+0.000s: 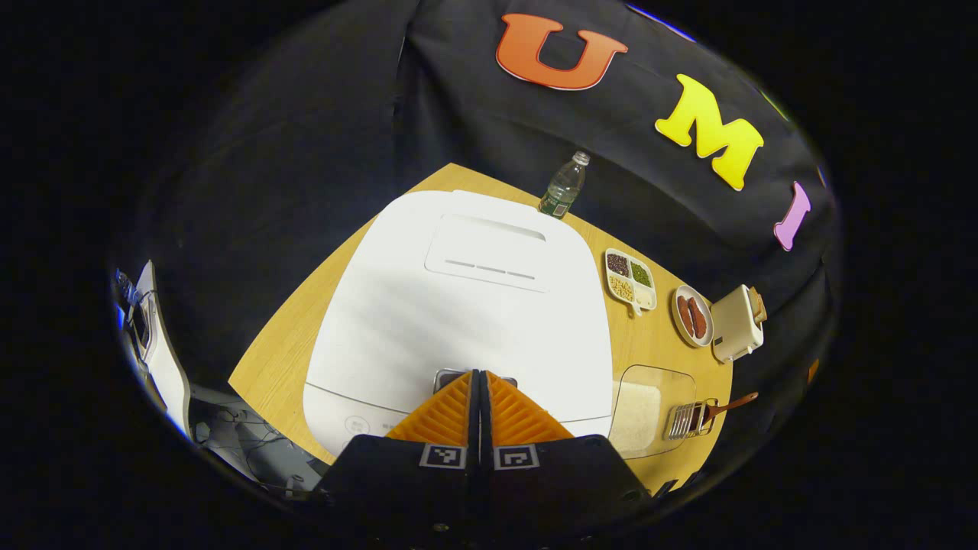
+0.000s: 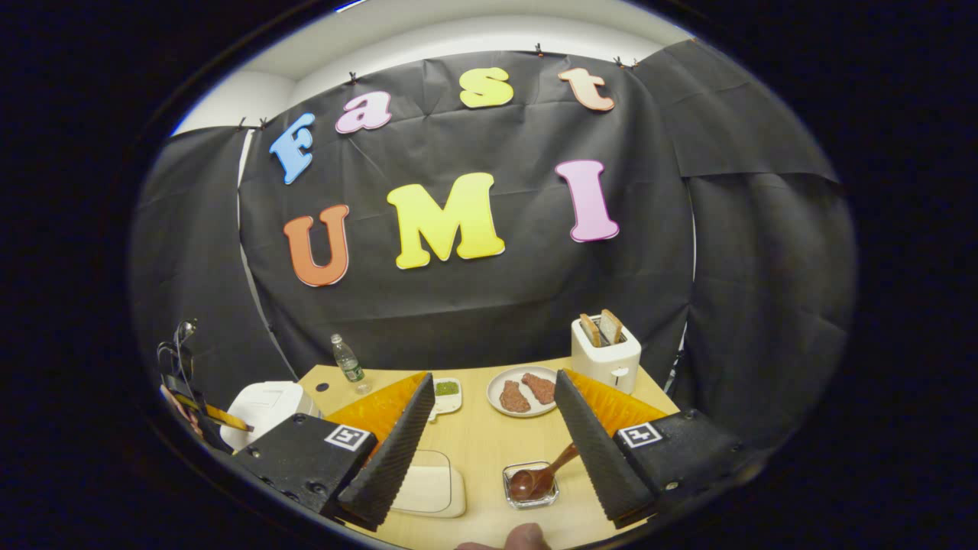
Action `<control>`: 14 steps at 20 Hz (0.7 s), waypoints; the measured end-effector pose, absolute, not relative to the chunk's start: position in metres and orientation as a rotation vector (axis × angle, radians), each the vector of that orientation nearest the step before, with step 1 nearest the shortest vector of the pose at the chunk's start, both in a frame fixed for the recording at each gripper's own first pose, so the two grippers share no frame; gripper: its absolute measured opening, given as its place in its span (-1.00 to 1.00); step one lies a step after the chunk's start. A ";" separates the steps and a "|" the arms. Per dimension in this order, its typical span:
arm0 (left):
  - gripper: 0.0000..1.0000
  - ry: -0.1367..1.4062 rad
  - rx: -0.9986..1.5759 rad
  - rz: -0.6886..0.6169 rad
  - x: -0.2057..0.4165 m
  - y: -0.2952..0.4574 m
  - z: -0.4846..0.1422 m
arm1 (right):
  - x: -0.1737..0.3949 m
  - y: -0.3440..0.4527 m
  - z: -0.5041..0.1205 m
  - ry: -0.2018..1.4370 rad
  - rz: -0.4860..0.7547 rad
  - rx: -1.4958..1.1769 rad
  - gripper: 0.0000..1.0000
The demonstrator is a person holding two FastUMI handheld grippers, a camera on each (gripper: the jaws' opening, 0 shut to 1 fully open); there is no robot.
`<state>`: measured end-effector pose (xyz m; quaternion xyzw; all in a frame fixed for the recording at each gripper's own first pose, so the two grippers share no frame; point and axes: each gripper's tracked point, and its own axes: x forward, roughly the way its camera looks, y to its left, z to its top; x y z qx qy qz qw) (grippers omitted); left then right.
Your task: Close the left gripper, press the button to open the rice cooker; take a wooden spoon from the chopstick holder with the right hand, scoop a spoonful of rice and pour it into the rice cooker, then put the wooden spoon back into the chopstick holder.
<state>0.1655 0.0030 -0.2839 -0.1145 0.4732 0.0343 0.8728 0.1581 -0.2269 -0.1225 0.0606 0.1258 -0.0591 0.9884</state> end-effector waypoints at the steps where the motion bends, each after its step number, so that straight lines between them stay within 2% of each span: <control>1: -1.00 0.997 -0.243 0.076 0.164 0.003 -0.284 | 0.158 -0.226 -0.122 0.251 -0.117 0.123 1.00; 5: -1.00 0.958 -0.241 0.047 0.168 0.003 -0.274 | 0.156 -0.224 -0.117 0.243 -0.110 0.117 0.96; 14: -1.00 0.504 -0.156 0.034 0.218 0.010 -0.150 | 0.148 -0.223 -0.089 0.178 -0.107 0.079 0.97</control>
